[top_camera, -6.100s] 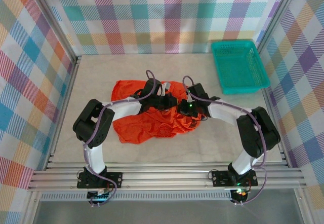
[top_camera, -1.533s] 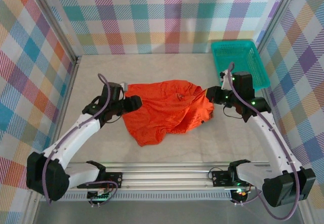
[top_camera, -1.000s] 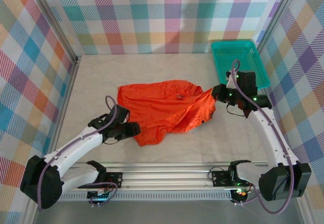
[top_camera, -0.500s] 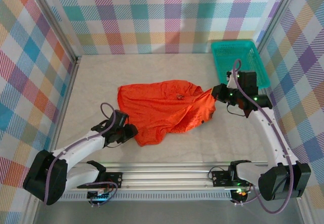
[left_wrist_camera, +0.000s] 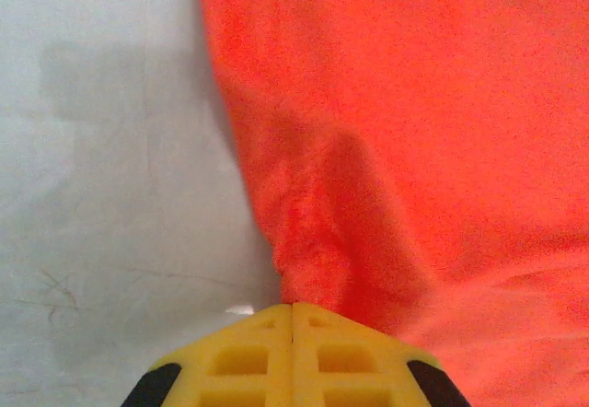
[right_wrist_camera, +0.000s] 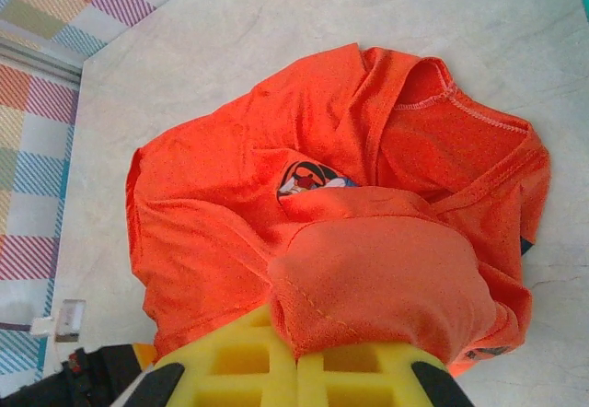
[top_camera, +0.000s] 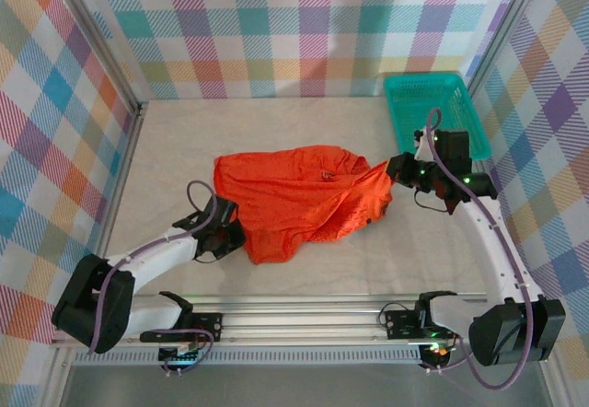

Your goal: Fold the inside-out t-shirt

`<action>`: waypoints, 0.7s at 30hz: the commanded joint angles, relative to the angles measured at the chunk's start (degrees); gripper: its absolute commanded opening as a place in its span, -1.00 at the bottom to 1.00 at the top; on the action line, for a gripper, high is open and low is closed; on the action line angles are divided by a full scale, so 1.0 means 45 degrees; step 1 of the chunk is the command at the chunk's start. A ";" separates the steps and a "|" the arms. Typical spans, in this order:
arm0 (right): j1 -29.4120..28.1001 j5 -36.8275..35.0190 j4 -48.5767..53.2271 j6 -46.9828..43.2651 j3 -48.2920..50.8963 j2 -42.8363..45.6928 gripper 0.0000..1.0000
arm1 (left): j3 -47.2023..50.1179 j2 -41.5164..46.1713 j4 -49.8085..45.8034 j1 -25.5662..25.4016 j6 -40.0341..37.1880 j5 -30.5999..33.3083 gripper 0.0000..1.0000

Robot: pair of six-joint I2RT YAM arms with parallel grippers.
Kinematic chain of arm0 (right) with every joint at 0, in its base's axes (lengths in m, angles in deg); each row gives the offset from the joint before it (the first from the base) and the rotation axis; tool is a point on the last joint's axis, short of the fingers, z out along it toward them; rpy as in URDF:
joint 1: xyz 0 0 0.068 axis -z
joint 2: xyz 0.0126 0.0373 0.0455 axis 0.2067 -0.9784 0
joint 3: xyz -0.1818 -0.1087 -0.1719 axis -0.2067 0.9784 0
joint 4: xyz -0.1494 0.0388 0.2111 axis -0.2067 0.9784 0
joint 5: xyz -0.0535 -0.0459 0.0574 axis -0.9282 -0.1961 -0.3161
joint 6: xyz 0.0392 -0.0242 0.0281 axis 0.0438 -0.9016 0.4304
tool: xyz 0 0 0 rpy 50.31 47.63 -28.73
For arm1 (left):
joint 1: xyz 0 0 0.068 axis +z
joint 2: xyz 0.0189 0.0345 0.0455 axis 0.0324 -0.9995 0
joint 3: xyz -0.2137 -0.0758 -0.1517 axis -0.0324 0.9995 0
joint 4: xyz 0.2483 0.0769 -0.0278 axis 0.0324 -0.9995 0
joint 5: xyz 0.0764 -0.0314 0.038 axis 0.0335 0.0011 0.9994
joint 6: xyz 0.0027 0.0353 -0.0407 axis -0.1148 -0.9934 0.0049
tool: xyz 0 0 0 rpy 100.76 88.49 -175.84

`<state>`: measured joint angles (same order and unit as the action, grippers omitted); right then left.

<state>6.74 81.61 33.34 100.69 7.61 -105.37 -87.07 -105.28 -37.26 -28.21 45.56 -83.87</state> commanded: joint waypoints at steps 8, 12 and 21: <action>0.0785 0.0199 0.0921 -0.0204 -0.4194 -0.1026 -1.00 | -0.7327 0.1220 -0.3993 0.1379 -0.3351 0.2712 -1.00; 0.0957 0.0307 0.1349 -0.0174 -0.7011 -0.1202 -1.00 | -1.1374 0.0819 -0.4807 0.1915 -0.4675 0.3295 -1.00; 0.0951 0.2072 0.1608 -0.0749 -1.0764 -0.0345 -1.00 | -1.6344 0.1627 -0.4023 0.2086 -0.6701 0.3233 -1.00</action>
<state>10.65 86.00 40.24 98.92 -38.57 -109.94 -157.39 -100.36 -55.55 -19.53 20.65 -69.86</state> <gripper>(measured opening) 0.048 0.050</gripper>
